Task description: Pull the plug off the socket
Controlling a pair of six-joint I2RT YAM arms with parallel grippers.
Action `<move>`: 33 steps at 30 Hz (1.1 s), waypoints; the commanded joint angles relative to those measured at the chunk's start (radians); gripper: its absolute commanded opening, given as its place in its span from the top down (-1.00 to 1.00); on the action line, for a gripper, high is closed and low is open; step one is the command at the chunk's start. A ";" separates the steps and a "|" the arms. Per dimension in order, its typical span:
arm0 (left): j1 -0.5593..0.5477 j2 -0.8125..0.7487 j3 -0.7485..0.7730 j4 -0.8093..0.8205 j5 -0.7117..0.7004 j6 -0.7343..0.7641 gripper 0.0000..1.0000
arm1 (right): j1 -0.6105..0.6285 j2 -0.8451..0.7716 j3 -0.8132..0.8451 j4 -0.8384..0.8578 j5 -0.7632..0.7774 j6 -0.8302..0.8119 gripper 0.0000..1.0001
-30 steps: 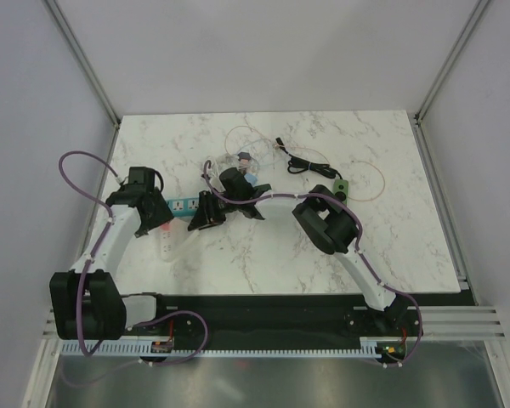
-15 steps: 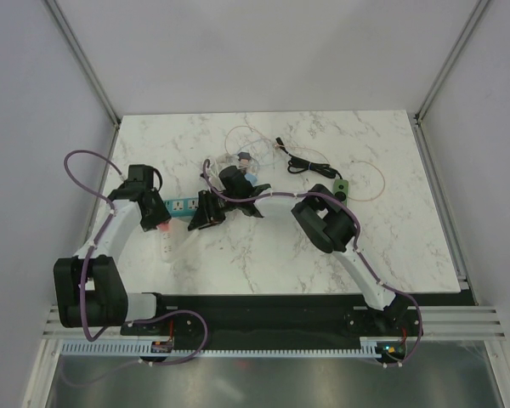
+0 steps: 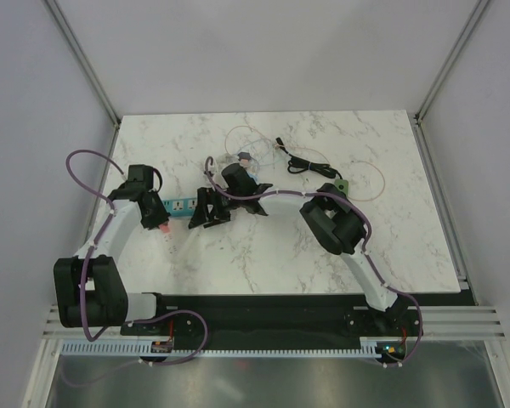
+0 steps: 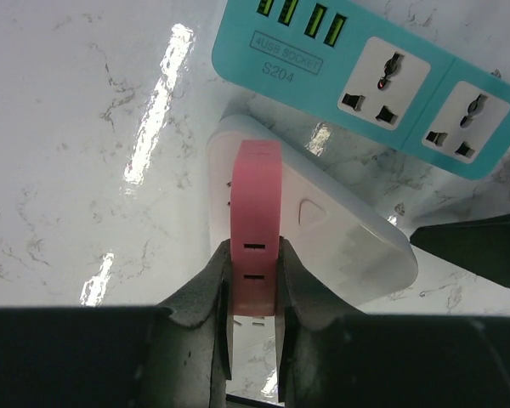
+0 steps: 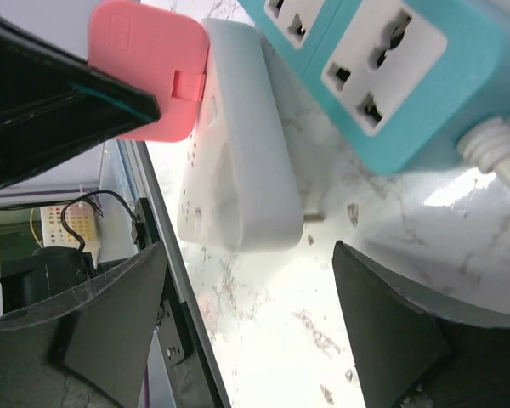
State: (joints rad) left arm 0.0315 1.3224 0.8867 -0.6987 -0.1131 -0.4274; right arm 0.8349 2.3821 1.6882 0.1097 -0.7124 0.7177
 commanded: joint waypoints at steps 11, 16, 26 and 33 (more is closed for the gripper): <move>0.005 -0.051 0.008 0.038 -0.022 -0.019 0.95 | 0.036 -0.133 -0.246 0.274 0.116 0.241 -0.56; 0.007 -0.048 0.006 0.038 -0.017 -0.022 0.95 | 0.066 -0.095 -0.269 0.433 0.137 0.368 -0.41; 0.005 -0.046 0.006 0.036 -0.022 -0.024 0.95 | 0.093 -0.012 -0.232 0.530 0.160 0.457 -0.27; 0.005 -0.049 0.008 0.036 -0.017 -0.024 0.96 | 0.093 -0.038 -0.231 0.412 0.206 0.379 -0.29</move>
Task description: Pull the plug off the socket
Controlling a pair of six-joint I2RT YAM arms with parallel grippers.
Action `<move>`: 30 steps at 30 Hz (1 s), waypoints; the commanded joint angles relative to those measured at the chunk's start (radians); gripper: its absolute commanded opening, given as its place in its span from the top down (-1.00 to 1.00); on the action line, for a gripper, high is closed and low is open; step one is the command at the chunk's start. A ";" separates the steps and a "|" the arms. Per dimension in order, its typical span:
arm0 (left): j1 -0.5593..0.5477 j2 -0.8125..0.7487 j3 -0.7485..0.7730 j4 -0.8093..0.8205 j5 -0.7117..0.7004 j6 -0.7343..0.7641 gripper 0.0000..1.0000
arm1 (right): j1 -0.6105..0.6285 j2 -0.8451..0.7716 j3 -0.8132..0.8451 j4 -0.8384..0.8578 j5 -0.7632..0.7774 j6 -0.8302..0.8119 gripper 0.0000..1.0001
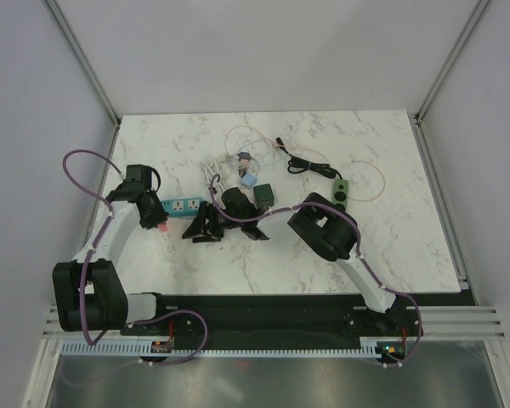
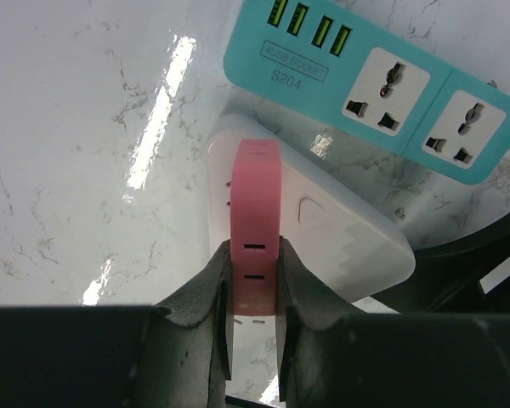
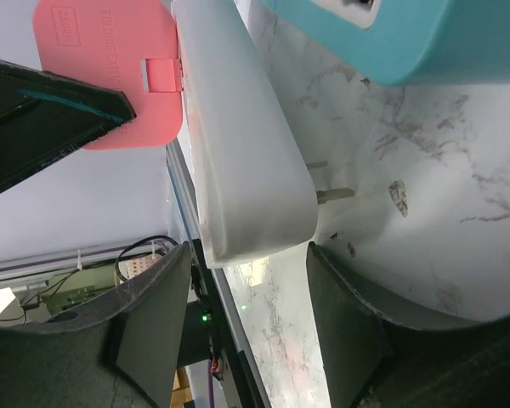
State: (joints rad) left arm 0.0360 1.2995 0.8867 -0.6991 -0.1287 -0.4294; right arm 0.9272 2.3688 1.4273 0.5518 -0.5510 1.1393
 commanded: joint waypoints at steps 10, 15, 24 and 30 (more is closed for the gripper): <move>-0.001 -0.039 0.008 0.036 0.009 -0.022 0.96 | 0.004 0.063 0.211 -0.170 0.085 -0.064 -0.13; 0.001 -0.063 0.006 0.039 0.017 -0.019 0.96 | 0.002 0.086 0.248 -0.231 0.105 -0.072 0.30; 0.001 -0.106 -0.003 0.055 0.034 -0.008 0.95 | 0.001 0.132 0.291 -0.314 0.115 -0.087 0.91; 0.001 -0.180 -0.017 0.073 0.032 -0.006 0.95 | 0.001 0.155 0.292 -0.345 0.122 -0.036 1.00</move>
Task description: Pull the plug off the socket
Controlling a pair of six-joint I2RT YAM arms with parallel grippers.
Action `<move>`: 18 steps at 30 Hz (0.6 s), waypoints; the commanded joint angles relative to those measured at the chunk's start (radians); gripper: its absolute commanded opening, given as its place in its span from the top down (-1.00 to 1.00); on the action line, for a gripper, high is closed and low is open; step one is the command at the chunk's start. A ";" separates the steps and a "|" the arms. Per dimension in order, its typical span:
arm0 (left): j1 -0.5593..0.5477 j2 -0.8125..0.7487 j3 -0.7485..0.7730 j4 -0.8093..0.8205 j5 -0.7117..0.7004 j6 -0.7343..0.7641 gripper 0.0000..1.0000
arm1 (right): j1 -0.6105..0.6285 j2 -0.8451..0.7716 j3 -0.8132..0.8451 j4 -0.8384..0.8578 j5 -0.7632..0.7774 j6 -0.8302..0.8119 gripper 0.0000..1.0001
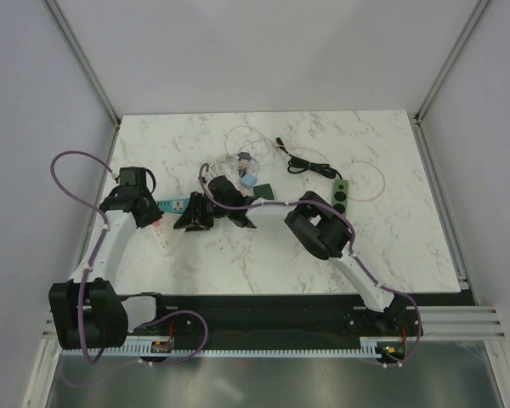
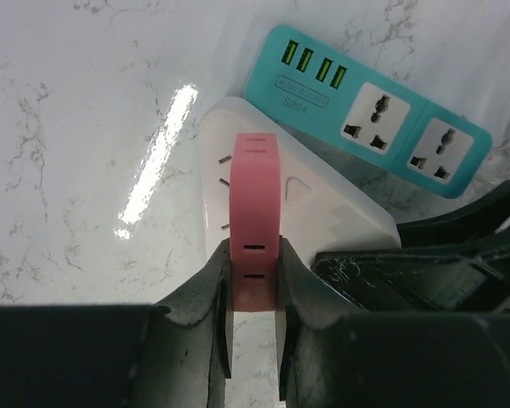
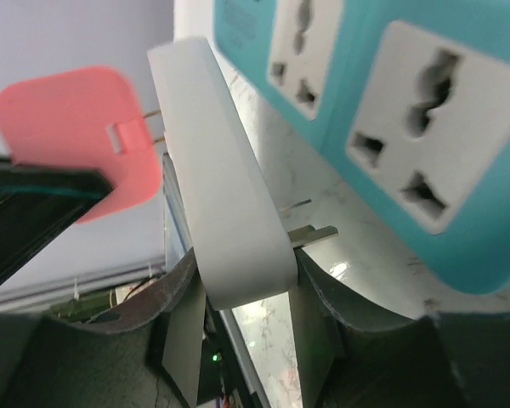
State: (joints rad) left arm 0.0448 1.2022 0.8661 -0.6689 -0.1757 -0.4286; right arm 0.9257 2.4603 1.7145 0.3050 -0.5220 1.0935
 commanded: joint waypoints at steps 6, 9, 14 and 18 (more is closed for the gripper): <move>-0.008 -0.231 -0.032 0.107 0.088 -0.007 0.96 | 0.009 0.057 -0.033 -0.050 0.082 0.048 1.00; -0.010 -0.251 -0.036 0.112 0.071 -0.009 0.95 | 0.012 0.074 -0.036 -0.001 0.057 0.080 1.00; -0.008 -0.225 -0.033 0.106 0.071 -0.009 0.96 | 0.019 0.065 -0.012 0.003 0.043 0.042 0.48; -0.008 -0.225 -0.032 0.104 0.067 -0.010 0.95 | 0.021 0.016 0.003 -0.062 0.060 -0.061 -0.28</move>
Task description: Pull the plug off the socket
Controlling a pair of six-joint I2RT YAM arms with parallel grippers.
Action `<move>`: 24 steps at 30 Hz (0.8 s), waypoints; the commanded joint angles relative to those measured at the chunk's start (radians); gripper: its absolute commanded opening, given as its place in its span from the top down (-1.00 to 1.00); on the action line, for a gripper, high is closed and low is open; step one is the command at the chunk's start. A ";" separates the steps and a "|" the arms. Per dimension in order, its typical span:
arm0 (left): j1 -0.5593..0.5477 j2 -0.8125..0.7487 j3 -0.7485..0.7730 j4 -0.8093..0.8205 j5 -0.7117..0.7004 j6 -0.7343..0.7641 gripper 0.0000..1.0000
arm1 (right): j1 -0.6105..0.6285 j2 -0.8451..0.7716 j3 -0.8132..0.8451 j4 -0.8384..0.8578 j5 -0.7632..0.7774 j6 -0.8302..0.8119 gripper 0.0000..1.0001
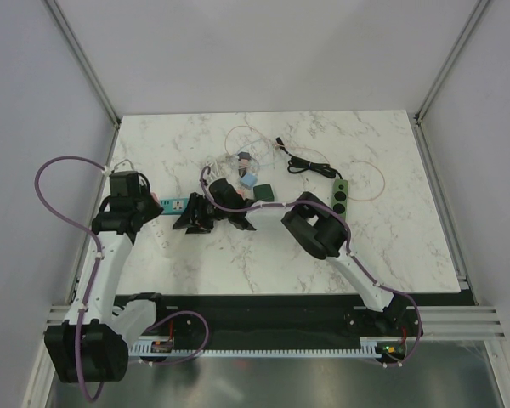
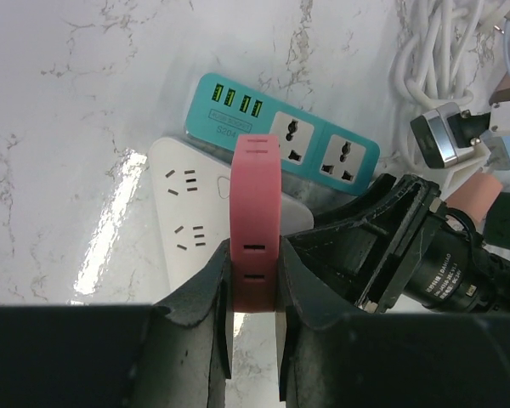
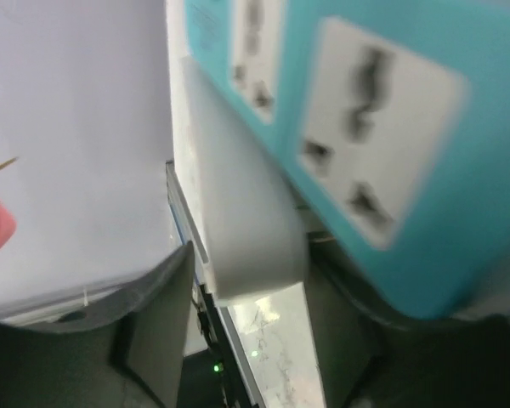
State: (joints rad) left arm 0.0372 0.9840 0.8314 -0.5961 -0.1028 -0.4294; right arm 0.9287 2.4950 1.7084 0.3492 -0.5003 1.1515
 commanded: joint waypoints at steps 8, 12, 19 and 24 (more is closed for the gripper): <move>0.001 -0.019 0.003 0.030 -0.023 -0.014 0.96 | 0.016 -0.180 -0.033 -0.246 0.095 -0.285 -0.96; 0.001 -0.016 0.005 0.032 -0.018 -0.012 0.95 | 0.013 -0.283 -0.099 -0.300 0.152 -0.364 -0.96; -0.003 -0.015 -0.011 0.050 0.044 -0.040 0.96 | -0.036 -0.565 -0.310 -0.420 0.319 -0.522 -0.96; -0.104 0.001 -0.014 0.051 0.098 -0.084 0.96 | -0.161 -0.770 -0.507 -0.435 0.350 -0.598 -0.96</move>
State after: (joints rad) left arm 0.0002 0.9886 0.8215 -0.5903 -0.0547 -0.4595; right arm 0.8455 1.8397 1.2919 -0.0471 -0.2253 0.6510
